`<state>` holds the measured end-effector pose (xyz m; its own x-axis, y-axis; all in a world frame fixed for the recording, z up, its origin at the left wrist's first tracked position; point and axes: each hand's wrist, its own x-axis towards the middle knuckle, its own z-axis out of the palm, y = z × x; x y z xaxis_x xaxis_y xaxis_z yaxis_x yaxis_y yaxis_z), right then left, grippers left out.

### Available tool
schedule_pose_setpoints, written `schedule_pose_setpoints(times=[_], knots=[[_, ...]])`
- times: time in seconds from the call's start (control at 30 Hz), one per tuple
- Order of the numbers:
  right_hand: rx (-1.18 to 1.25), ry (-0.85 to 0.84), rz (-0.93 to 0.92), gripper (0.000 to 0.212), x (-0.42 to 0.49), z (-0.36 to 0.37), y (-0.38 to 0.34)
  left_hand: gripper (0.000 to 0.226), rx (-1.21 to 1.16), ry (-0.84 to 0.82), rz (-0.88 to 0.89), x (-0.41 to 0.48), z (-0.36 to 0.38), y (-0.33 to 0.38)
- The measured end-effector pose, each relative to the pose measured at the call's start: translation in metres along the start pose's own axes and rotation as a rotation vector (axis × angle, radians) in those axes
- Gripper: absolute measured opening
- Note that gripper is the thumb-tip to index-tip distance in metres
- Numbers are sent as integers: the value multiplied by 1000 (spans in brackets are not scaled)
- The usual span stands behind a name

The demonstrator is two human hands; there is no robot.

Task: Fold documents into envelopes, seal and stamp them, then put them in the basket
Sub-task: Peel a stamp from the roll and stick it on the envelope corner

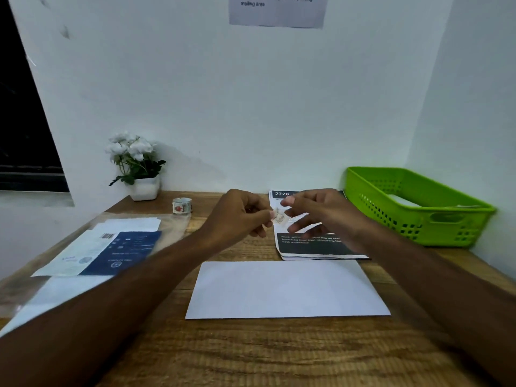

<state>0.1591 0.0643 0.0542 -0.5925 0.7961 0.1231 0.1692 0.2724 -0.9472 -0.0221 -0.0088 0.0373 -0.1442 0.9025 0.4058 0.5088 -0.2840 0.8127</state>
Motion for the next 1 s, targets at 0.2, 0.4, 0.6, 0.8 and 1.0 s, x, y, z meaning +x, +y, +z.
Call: schedule_pose_setpoints(times=[0.2,0.4,0.6,0.8,1.0], knots=[[-82,-51,-16,6,-20,-9,15,10,99,-171,76,-6,12,1],[-37,-75,0,11,-31,-21,20,10,24,-164,61,-14,28,6],[14,-96,13,17,-31,-22,20,8,-115,-122,-7,-15,29,6],[39,-95,23,16,-29,-23,21,13,-180,-84,-31,-15,30,5],[22,-69,13,12,-29,-21,21,12,-160,-102,-27,-15,30,6]])
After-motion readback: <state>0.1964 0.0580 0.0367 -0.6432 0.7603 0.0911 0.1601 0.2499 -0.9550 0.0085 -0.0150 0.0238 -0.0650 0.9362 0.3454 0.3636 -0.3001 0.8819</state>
